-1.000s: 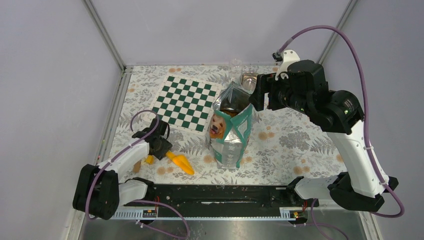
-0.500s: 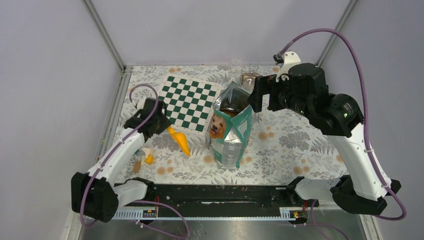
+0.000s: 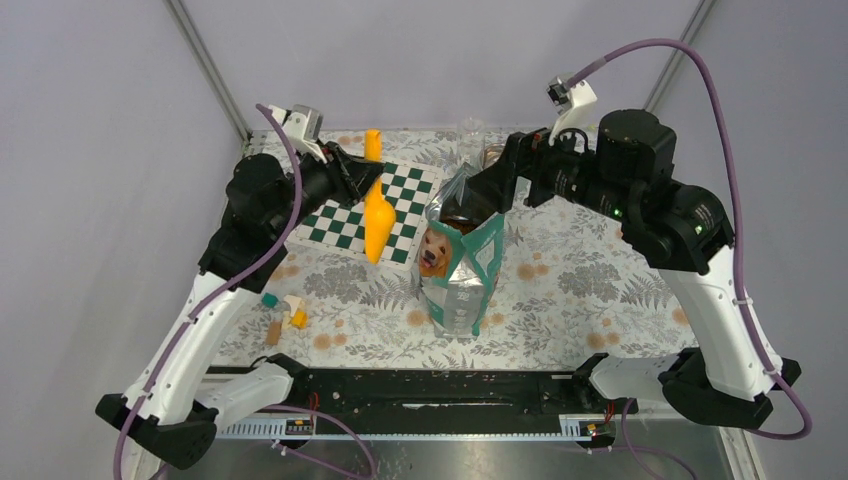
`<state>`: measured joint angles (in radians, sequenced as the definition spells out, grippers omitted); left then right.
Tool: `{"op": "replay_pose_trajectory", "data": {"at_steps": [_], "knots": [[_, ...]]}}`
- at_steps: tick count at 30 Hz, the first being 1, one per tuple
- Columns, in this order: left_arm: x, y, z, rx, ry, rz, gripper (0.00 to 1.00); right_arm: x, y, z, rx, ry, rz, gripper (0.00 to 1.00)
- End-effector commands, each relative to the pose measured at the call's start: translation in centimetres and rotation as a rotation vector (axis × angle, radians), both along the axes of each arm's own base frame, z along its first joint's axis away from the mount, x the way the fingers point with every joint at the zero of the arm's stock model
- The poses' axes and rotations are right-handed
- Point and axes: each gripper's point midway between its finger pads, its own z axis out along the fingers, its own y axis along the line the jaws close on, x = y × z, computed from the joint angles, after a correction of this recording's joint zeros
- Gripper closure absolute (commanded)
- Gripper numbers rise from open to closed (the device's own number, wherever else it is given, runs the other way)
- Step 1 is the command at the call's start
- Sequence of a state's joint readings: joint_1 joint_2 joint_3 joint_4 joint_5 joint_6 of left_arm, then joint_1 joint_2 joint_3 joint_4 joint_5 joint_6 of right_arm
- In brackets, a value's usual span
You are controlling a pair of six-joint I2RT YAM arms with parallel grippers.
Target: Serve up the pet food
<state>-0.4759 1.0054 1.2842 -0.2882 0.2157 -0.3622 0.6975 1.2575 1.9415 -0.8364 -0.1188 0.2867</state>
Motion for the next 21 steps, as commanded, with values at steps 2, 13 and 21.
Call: {"op": "replay_pose_trajectory", "data": {"at_steps": [2, 13, 21], "knots": [[-6.1, -3.9, 7.6, 0.008, -0.363, -0.317, 1.00, -0.9, 4.4, 6.1, 0.227, -0.092, 0.206, 0.07], [-8.5, -6.6, 9.6, -0.010, -0.419, -0.431, 1.00, -0.2, 8.4, 7.7, 0.337, -0.127, 0.305, 0.11], [-8.2, -6.7, 10.4, -0.017, -0.431, -0.397, 1.00, -0.2, 9.5, 6.3, 0.294, -0.099, 0.319, 0.32]]}}
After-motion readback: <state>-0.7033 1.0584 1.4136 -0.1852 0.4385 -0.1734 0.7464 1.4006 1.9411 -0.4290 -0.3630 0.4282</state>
